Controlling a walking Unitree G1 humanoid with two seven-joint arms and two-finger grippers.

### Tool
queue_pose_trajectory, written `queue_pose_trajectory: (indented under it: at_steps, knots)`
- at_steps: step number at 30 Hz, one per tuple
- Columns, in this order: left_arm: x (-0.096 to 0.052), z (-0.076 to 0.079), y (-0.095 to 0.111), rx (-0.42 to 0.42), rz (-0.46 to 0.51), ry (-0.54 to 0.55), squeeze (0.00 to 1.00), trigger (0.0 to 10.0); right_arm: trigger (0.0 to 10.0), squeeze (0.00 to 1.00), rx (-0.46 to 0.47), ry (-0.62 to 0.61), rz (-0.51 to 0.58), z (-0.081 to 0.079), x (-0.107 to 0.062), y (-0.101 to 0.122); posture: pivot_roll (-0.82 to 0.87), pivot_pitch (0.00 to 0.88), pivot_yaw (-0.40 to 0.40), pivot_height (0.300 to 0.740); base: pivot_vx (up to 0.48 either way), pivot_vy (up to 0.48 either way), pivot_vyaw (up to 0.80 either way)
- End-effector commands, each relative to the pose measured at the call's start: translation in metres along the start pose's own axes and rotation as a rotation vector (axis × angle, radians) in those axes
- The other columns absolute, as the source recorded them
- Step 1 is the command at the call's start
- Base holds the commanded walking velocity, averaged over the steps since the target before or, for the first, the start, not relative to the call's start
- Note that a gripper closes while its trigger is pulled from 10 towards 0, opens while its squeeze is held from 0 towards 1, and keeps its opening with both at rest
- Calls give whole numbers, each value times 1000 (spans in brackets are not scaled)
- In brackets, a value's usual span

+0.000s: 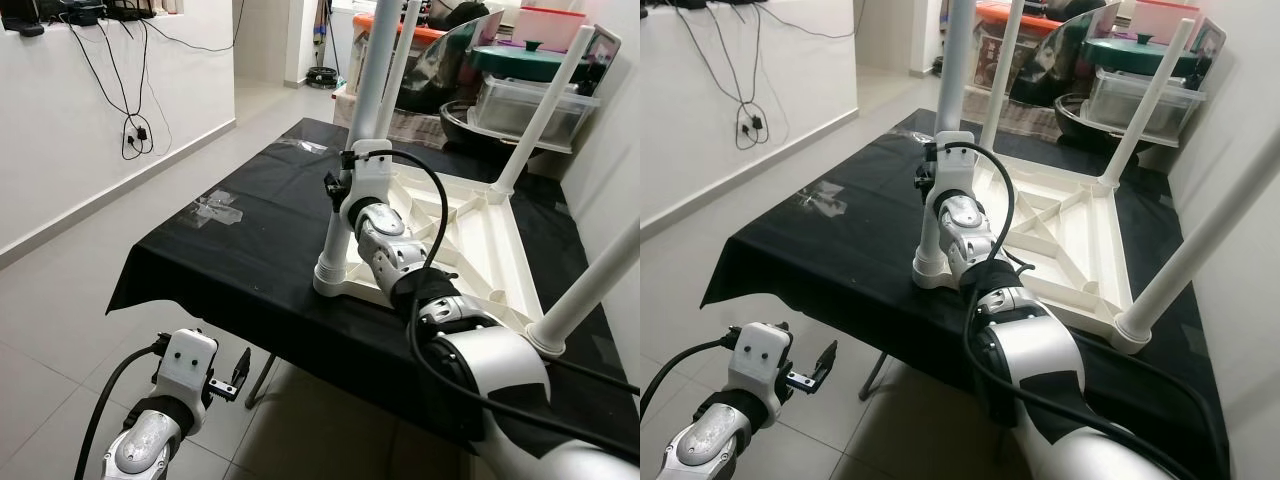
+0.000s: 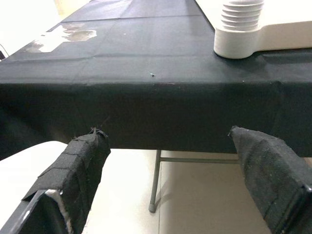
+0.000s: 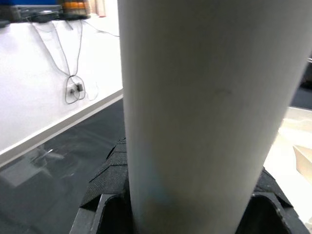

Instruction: Building children table

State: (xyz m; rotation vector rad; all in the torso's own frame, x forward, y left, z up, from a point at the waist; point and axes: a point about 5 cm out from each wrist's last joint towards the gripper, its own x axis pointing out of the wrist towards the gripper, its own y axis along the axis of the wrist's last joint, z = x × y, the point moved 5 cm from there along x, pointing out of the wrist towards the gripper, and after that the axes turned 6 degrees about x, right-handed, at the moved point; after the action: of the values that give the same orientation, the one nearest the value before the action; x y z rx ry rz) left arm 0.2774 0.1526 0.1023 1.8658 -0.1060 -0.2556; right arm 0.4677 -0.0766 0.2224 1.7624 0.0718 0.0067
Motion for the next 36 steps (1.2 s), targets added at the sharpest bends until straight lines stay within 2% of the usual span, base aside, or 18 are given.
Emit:
queue_pose_trajectory:
  at_steps: [1,2,4,5,8,10,12,17,20,27,36]
  knots:
    - [0,3,-3,-2,-11,-13,0,10000,0,0,10,-90,-185,20,-8,-54,140,0,-121,740,0,0,0]
    - [0,3,-3,-2,-11,-10,0,10000,0,0,23,-165,-194,27,-11,-60,141,0,-123,740,0,0,0]
    - [0,3,-3,-2,-11,-10,0,10000,0,0,23,-165,-194,27,-11,-60,141,0,-123,740,0,0,0]
    - [0,3,-3,-1,-12,-6,0,10000,0,0,25,-231,-204,30,-14,-65,141,0,-126,740,0,0,0]
    - [0,2,-4,-1,-12,-3,0,10000,0,0,15,-291,-205,31,-17,-69,141,0,-126,740,0,0,0]
    - [0,3,-4,-2,-13,0,0,10000,0,0,-12,-353,-199,23,-21,-71,136,0,-131,740,0,0,0]
    - [0,3,-4,-2,-13,0,0,10000,0,0,-12,-353,-199,23,-21,-71,136,0,-131,740,0,0,0]
    - [1,4,-3,-4,-12,4,0,10000,0,0,-26,-427,-223,6,-29,-75,129,0,-141,740,0,0,0]
    - [1,4,-3,-4,-12,4,0,10000,0,0,-26,-427,-223,6,-29,-75,129,0,-141,740,0,0,0]
    - [2,6,-3,-10,-12,10,0,10000,0,0,-28,-399,-277,-10,-33,-85,133,0,-155,740,0,0,0]
    - [2,8,-5,-17,-17,10,0,10000,0,0,-28,-408,-298,-10,-35,-89,128,0,-156,740,0,0,0]
